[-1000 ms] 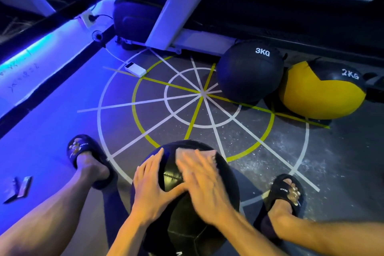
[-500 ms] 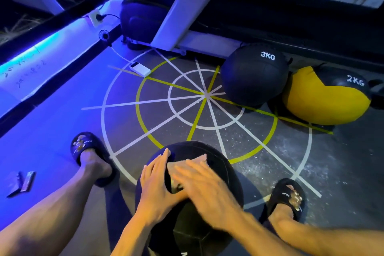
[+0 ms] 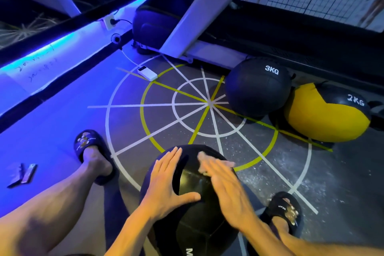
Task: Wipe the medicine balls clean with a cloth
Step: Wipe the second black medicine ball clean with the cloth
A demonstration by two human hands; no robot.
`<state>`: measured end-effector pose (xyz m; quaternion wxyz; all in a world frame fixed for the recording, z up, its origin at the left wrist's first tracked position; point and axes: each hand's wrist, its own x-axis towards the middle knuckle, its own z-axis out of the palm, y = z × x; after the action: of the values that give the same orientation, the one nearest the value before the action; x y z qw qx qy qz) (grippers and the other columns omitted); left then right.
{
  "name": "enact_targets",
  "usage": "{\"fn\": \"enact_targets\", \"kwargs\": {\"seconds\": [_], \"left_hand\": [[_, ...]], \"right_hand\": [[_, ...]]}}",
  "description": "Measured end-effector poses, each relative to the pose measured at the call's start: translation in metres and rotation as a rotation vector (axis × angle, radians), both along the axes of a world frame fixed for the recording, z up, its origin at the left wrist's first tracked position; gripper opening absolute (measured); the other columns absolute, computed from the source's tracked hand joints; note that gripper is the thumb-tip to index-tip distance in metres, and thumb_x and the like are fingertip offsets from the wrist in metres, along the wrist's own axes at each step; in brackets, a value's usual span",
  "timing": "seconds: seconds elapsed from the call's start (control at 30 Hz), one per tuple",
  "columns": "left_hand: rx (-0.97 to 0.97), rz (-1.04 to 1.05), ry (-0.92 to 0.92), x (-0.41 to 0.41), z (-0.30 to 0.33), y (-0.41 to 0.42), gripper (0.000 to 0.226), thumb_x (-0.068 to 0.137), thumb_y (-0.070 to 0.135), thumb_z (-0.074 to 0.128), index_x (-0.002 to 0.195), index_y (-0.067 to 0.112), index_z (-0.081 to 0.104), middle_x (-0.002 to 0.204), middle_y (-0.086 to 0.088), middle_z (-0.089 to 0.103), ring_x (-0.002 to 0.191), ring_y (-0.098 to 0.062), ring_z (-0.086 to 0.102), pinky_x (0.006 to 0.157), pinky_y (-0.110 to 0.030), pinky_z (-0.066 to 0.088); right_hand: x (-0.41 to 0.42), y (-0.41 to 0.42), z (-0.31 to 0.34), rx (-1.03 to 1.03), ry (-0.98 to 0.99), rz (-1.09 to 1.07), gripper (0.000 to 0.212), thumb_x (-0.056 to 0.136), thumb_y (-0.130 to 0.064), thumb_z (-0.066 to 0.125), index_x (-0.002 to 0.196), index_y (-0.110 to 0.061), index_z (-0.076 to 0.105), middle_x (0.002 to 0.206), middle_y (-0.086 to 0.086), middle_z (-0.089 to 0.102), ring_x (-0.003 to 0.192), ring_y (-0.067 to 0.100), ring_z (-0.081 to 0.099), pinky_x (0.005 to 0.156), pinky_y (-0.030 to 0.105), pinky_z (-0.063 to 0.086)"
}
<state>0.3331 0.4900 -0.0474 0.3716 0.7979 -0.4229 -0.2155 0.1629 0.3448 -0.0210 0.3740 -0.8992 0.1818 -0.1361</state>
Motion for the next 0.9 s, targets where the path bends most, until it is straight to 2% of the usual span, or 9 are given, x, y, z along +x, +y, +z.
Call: {"fn": "enact_targets", "kwargs": {"seconds": [0.07,0.17,0.33,0.43,0.53,0.6,0.67,0.8,0.9], "left_hand": [[0.023,0.064,-0.051,-0.003,-0.003,0.008,0.117,0.062,0.099,0.056,0.158,0.043,0.021,0.167,0.019,0.018,0.154,-0.007,0.012,0.126,-0.048,0.020],[0.028,0.246,-0.052,-0.024,-0.006,0.017,0.118,0.059,0.102,0.053,0.155,0.036,0.037,0.159,0.018,0.032,0.147,-0.006,0.024,0.122,-0.042,0.030],[-0.009,0.287,0.028,-0.043,-0.014,0.013,0.114,0.062,0.098,0.058,0.157,0.039,0.034,0.161,0.024,0.028,0.149,-0.002,0.021,0.123,-0.041,0.029],[-0.021,0.255,0.046,-0.048,-0.016,0.009,0.109,0.066,0.094,0.059,0.157,0.040,0.033,0.162,0.023,0.027,0.150,-0.001,0.017,0.124,-0.044,0.026],[-0.037,0.242,0.026,-0.052,-0.017,0.006,0.105,0.069,0.096,0.053,0.156,0.040,0.035,0.162,0.023,0.029,0.149,-0.002,0.021,0.124,-0.046,0.027],[-0.036,0.270,0.044,-0.046,-0.019,0.007,0.107,0.067,0.097,0.055,0.155,0.039,0.038,0.161,0.024,0.030,0.149,-0.002,0.023,0.124,-0.044,0.028],[-0.038,0.295,0.077,-0.040,-0.022,0.009,0.109,0.063,0.095,0.061,0.155,0.041,0.038,0.160,0.027,0.031,0.148,-0.001,0.024,0.123,-0.043,0.028],[-0.050,0.316,0.119,-0.038,-0.024,0.006,0.109,0.060,0.094,0.066,0.154,0.045,0.036,0.159,0.029,0.029,0.147,0.000,0.023,0.123,-0.040,0.026],[-0.059,0.306,0.109,-0.041,-0.023,0.002,0.108,0.060,0.093,0.065,0.152,0.046,0.036,0.157,0.031,0.030,0.145,0.002,0.021,0.122,-0.038,0.023]], "right_hand": [[-0.009,-0.010,-0.010,0.036,0.029,-0.093,0.052,0.111,-0.022,0.024,0.162,-0.029,0.022,0.167,-0.021,0.022,0.156,0.008,0.017,0.126,0.053,0.018],[-0.025,-0.008,-0.019,0.022,0.035,-0.170,0.053,0.110,-0.024,0.022,0.163,-0.022,0.016,0.170,-0.017,0.013,0.157,0.009,0.010,0.127,0.053,0.013],[-0.058,0.028,-0.017,-0.268,0.086,-0.117,0.056,0.109,-0.030,0.026,0.162,-0.013,0.020,0.171,-0.001,0.013,0.158,0.022,0.014,0.124,0.044,0.015],[-0.046,0.033,-0.012,-0.246,0.183,-0.106,0.059,0.109,-0.048,0.013,0.164,-0.026,0.012,0.172,-0.011,0.006,0.159,0.019,0.006,0.125,0.042,0.011],[-0.005,0.025,-0.006,-0.241,0.249,-0.059,0.069,0.104,-0.059,0.001,0.163,-0.025,0.010,0.171,-0.017,0.000,0.157,0.008,-0.005,0.128,0.042,0.009],[0.005,0.019,0.000,-0.250,0.249,0.024,0.065,0.106,-0.056,0.005,0.163,-0.025,0.012,0.170,-0.019,0.001,0.157,0.006,-0.003,0.127,0.044,0.014],[-0.006,0.008,0.007,-0.212,0.204,0.091,0.053,0.111,-0.041,0.021,0.162,-0.026,0.017,0.169,-0.022,0.006,0.157,0.004,0.004,0.127,0.043,0.017],[-0.054,0.004,0.014,-0.099,0.034,0.035,0.054,0.101,0.003,0.046,0.154,0.000,0.036,0.166,-0.024,0.020,0.153,0.002,0.021,0.123,0.028,0.023],[-0.075,0.007,0.009,-0.142,0.115,0.073,0.059,0.103,-0.015,0.045,0.160,-0.016,0.029,0.169,-0.014,0.018,0.155,0.011,0.020,0.121,0.040,0.024]]}}
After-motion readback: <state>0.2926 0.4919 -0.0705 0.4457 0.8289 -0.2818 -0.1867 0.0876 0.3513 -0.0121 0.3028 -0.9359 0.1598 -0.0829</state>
